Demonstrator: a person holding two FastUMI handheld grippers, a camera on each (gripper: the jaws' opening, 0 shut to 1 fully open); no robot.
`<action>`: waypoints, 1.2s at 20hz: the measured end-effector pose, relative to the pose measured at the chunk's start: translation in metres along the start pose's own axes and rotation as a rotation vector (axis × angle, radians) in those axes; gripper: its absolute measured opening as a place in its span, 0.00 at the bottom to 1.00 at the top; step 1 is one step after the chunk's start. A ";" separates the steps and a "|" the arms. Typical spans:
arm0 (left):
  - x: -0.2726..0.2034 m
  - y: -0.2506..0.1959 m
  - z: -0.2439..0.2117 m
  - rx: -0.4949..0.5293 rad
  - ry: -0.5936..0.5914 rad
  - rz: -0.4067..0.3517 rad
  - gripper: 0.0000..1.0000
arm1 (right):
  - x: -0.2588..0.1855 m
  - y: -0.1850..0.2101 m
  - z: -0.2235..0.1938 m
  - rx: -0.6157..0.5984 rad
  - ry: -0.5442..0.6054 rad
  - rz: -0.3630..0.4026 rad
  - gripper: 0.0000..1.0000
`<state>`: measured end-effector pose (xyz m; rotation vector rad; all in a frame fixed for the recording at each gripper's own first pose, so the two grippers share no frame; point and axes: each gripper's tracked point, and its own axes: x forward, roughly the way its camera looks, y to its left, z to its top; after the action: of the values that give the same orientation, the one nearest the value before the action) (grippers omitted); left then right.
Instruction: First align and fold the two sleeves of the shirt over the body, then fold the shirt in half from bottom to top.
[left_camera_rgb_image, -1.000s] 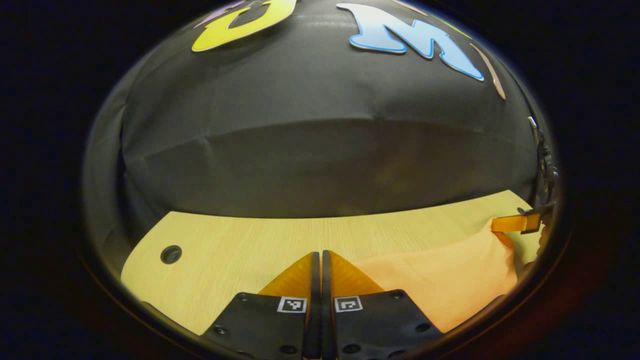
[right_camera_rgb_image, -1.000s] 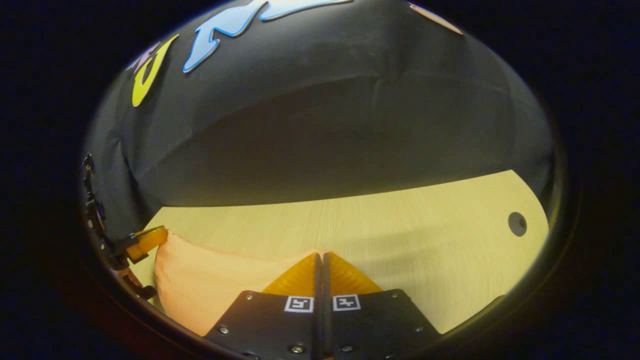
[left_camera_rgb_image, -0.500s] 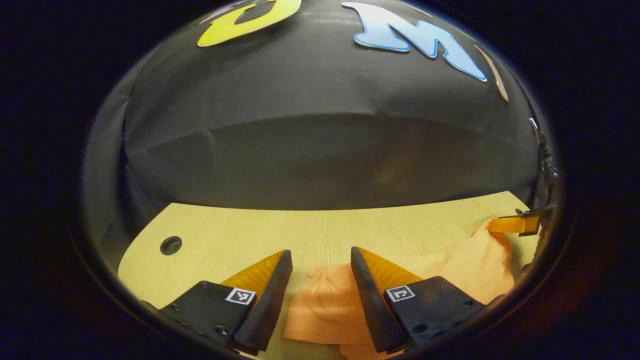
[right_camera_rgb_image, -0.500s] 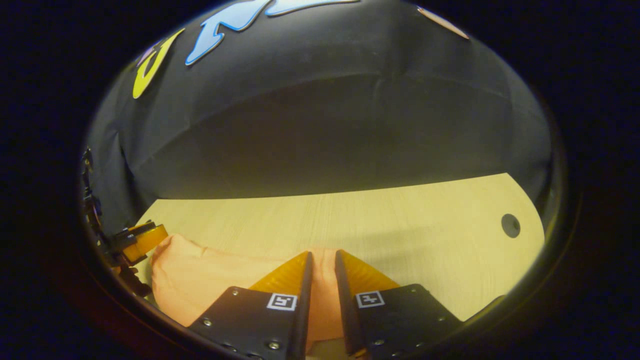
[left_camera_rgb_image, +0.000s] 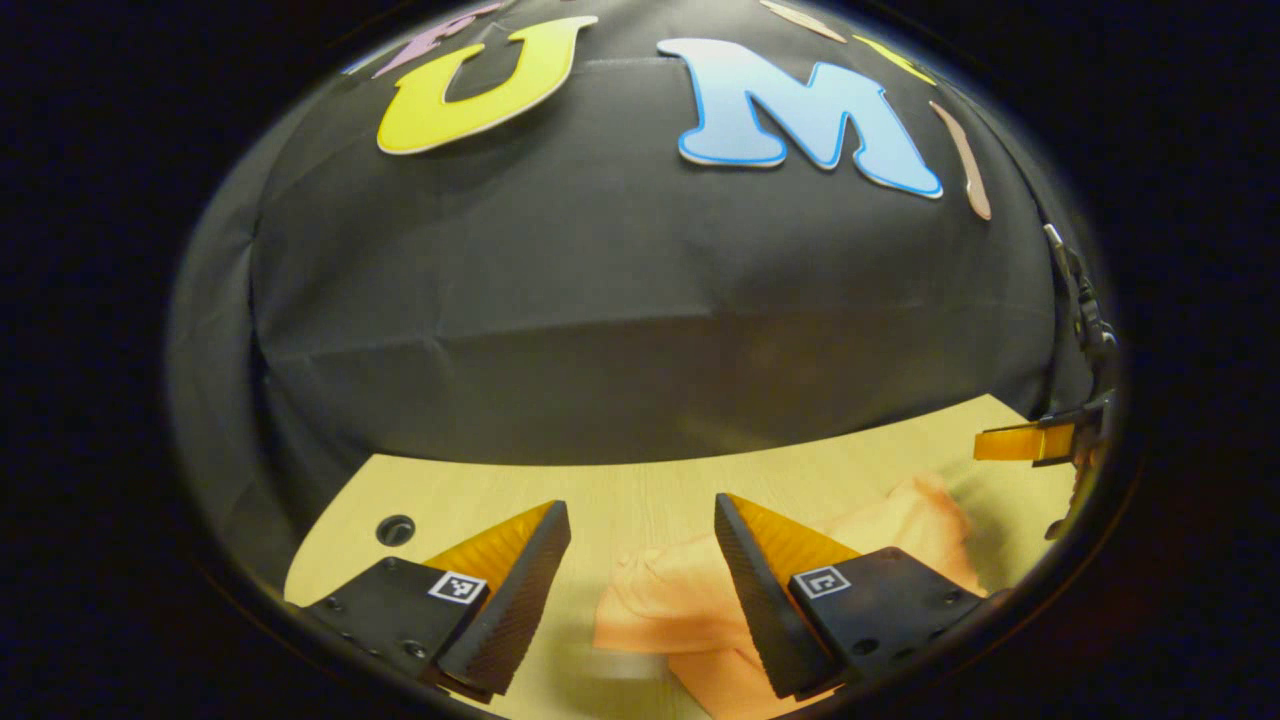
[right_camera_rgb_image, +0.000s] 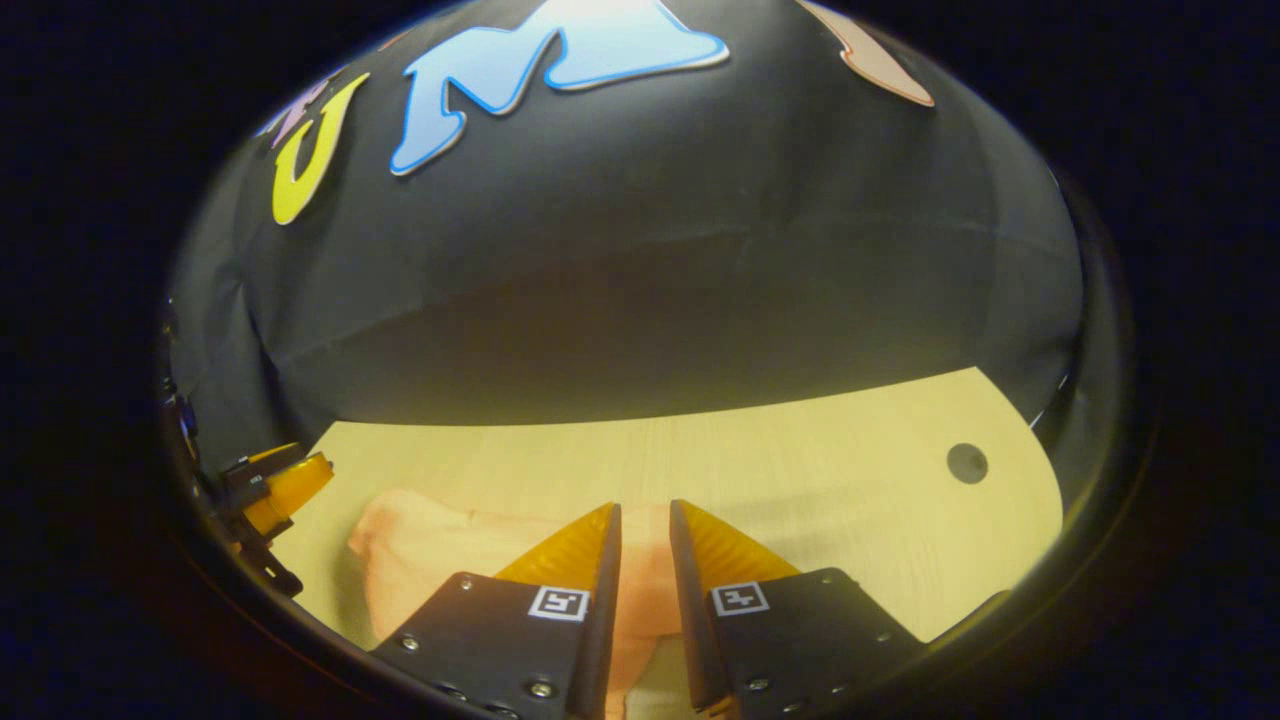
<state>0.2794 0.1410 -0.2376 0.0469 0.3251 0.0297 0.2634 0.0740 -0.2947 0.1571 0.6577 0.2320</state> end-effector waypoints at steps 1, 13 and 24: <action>-0.014 -0.002 0.012 -0.001 -0.013 -0.004 0.95 | -0.013 0.005 0.005 -0.006 -0.004 0.005 0.30; -0.193 -0.067 0.114 -0.012 -0.116 -0.059 0.95 | -0.188 0.057 0.077 -0.053 -0.147 0.069 0.30; -0.337 -0.109 0.154 0.012 -0.233 -0.066 0.94 | -0.315 0.095 0.069 -0.098 -0.260 0.117 0.30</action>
<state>0.0115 0.0137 0.0099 0.0508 0.0940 -0.0432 0.0492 0.0778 -0.0354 0.1291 0.3778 0.3495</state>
